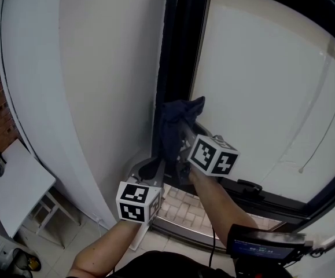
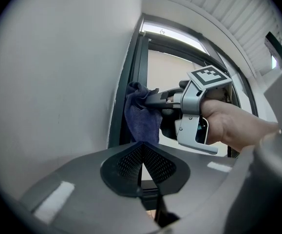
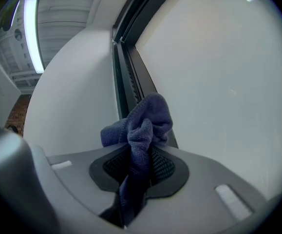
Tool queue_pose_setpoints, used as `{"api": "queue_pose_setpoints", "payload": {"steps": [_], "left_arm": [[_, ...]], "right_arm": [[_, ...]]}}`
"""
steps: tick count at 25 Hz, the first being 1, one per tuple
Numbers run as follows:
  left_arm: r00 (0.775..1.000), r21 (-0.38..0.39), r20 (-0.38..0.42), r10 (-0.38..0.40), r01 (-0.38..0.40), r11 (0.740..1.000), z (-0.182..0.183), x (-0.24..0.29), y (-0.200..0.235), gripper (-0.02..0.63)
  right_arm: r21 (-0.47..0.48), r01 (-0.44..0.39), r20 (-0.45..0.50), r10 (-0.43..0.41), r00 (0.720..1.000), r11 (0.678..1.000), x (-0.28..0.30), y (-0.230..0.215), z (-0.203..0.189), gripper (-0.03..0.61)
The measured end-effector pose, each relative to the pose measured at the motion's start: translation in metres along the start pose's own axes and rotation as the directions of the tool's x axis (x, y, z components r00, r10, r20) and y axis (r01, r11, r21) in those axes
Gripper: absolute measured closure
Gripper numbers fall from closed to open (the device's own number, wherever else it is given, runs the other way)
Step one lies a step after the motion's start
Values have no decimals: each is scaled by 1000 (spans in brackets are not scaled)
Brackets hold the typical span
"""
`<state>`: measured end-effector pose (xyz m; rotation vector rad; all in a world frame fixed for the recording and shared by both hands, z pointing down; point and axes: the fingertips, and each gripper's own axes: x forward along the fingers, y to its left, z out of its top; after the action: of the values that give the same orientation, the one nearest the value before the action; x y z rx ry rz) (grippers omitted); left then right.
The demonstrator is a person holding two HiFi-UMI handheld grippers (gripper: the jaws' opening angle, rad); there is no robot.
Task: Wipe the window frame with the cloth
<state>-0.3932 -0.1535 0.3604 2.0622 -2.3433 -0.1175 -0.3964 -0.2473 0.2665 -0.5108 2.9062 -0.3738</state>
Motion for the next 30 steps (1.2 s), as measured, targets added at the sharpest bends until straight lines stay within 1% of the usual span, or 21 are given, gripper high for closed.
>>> {"api": "queue_pose_setpoints", "payload": {"steps": [9, 16, 21, 30], "left_arm": [[998, 25, 57, -11, 9, 1000, 44, 10, -3, 614], [996, 34, 89, -13, 10, 999, 68, 16, -4, 614], [994, 43, 108, -34, 29, 999, 84, 21, -10, 614], [987, 50, 158, -33, 26, 998, 121, 30, -9, 614]], "right_arm": [[-70, -23, 48, 27, 998, 997, 5, 11, 43, 495], [-136, -33, 69, 43, 997, 990, 7, 20, 65, 495], [-187, -29, 91, 47, 995, 982, 9, 24, 81, 495], [-264, -24, 143, 64, 988, 964, 13, 36, 116, 495]]}}
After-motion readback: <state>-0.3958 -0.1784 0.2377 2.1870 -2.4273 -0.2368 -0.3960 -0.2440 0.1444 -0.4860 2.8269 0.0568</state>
